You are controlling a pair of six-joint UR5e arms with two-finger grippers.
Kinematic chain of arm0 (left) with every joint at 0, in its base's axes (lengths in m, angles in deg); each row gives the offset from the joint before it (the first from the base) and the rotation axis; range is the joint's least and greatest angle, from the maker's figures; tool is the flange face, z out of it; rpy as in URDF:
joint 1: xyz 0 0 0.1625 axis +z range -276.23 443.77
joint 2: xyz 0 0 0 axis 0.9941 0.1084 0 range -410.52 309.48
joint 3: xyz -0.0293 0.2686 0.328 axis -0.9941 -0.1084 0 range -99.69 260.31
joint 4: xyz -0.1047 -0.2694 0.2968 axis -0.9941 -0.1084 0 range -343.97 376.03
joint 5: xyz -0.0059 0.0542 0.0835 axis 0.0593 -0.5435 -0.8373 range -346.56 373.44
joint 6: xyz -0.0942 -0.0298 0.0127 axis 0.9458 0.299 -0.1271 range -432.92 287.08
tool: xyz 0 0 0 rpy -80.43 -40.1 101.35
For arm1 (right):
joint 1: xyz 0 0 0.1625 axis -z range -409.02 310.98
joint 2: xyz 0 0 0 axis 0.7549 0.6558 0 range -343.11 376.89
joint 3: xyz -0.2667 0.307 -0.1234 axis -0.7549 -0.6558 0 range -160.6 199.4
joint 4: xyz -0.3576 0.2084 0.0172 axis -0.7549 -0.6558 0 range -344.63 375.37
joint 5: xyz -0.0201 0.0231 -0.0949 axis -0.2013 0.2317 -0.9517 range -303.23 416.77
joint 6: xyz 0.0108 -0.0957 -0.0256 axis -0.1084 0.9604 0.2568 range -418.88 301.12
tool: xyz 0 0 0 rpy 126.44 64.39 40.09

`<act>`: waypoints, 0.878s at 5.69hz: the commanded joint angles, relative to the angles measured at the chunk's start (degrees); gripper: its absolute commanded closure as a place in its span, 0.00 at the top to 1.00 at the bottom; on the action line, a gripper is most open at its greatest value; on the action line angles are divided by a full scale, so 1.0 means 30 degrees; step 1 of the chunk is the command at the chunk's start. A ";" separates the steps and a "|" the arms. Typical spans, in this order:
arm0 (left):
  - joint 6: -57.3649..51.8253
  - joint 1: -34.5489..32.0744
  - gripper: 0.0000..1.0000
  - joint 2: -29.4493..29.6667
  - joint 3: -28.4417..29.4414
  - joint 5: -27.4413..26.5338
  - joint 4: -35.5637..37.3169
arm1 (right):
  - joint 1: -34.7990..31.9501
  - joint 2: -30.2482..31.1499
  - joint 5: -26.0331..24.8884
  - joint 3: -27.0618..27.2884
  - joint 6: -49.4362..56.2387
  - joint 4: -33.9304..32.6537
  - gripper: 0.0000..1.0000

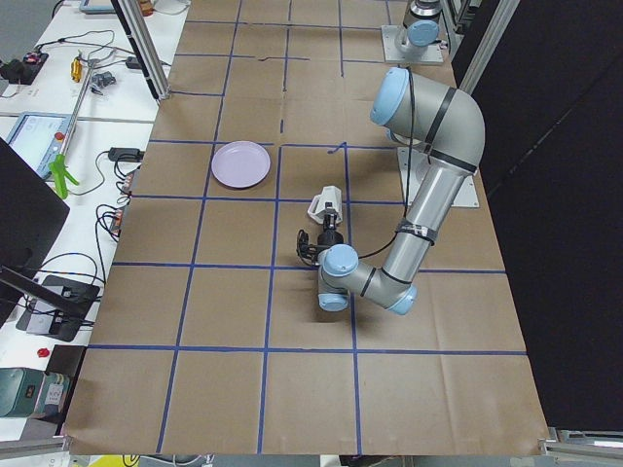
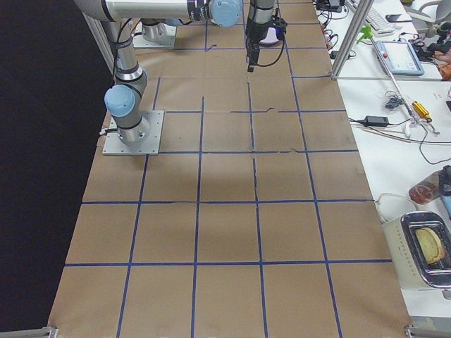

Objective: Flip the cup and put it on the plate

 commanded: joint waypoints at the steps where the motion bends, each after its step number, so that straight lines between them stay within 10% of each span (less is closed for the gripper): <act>1: 0.1004 -0.0029 0.00 -0.0902 0.0520 -0.0061 -0.0089 | 0.0000 0.0000 0.0000 0.0000 0.0000 0.0015 1.00; 5: 0.7794 -0.1747 0.00 -1.0497 0.0494 -0.1409 0.1829 | 0.0000 0.0000 0.0000 0.0000 0.0000 0.0015 1.00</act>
